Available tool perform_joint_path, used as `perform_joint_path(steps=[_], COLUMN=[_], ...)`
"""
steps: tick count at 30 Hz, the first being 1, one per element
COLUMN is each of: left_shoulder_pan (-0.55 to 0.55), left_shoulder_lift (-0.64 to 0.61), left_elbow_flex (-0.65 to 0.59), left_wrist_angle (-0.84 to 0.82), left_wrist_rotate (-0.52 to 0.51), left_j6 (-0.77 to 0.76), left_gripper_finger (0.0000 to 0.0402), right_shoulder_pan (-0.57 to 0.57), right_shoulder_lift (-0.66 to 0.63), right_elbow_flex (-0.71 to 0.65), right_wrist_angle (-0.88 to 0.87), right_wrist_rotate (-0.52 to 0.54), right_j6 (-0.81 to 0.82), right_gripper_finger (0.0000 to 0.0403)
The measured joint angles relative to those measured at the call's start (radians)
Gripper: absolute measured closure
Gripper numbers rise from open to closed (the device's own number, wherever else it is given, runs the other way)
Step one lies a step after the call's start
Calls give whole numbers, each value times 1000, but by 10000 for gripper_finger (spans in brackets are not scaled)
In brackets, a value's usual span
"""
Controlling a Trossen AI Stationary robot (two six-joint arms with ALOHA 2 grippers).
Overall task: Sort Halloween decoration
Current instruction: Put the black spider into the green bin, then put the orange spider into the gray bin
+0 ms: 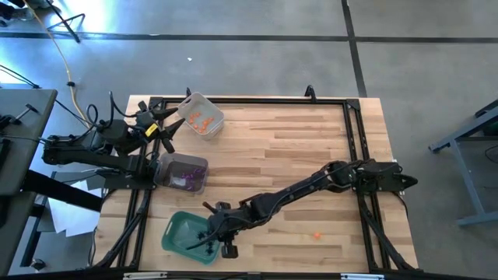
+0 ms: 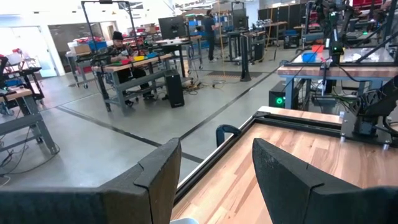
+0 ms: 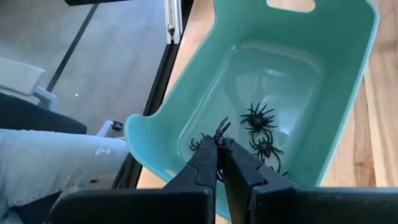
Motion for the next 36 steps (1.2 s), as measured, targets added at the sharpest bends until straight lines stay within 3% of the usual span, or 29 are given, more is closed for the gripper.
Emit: perform_joint_path(steps=[17,24,29,36], left_shoulder_pan=[0,0,0,0], left_shoulder_lift=[0,0,0,0], left_elbow_flex=[0,0,0,0], left_wrist_angle=[0,1,0,0], left_wrist_rotate=[0,0,0,0], left_j6=[0,0,0,0], left_gripper_finger=[216,216,216,216], right_shoulder_pan=[-8,-9,10,16], right_shoulder_lift=[0,-39,-108,-175], right_elbow_flex=[0,0,0,-1], right_wrist_angle=[-34,-134,-269,-526], right_wrist_rotate=[-2,73,182,229], right_j6=[-64,-44,-32,122], right_gripper_finger=[267,270,281,281])
